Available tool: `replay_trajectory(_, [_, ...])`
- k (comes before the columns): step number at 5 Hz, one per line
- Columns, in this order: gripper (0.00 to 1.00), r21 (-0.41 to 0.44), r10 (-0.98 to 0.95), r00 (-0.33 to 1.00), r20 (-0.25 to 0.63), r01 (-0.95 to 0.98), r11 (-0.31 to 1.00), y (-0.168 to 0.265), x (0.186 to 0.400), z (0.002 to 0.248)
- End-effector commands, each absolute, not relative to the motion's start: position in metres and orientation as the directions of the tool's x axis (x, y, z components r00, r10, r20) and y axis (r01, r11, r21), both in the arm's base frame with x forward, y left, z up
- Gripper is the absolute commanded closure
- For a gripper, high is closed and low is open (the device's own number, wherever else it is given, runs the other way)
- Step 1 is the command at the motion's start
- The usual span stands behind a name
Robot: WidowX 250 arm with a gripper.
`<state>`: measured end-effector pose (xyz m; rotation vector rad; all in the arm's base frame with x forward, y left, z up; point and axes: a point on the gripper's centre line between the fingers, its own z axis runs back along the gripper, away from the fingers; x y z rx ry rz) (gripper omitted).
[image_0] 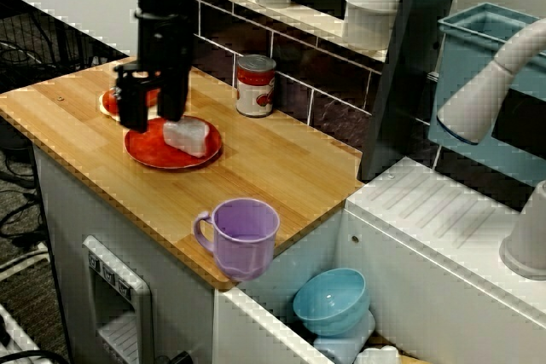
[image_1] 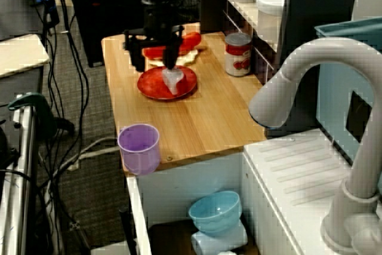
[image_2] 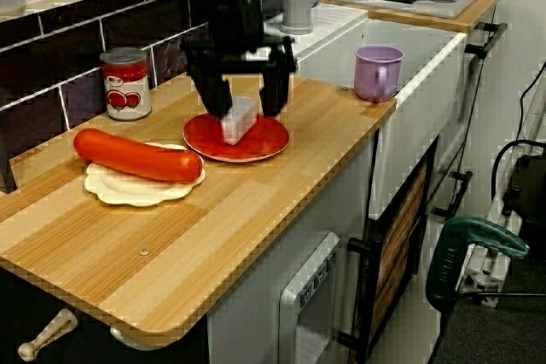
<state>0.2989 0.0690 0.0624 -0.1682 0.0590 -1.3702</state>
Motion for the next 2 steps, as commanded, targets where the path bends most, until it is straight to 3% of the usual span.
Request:
replay_trajectory(1, [0.00, -0.107, -0.965, 0.242, 0.095, 0.967, 0.232, 0.0621, 0.3318, 0.1035])
replay_trajectory(2, [0.00, -0.088, -0.964, 0.245, 0.102, 0.968, 0.236, 0.0642, 0.3322, 0.1050])
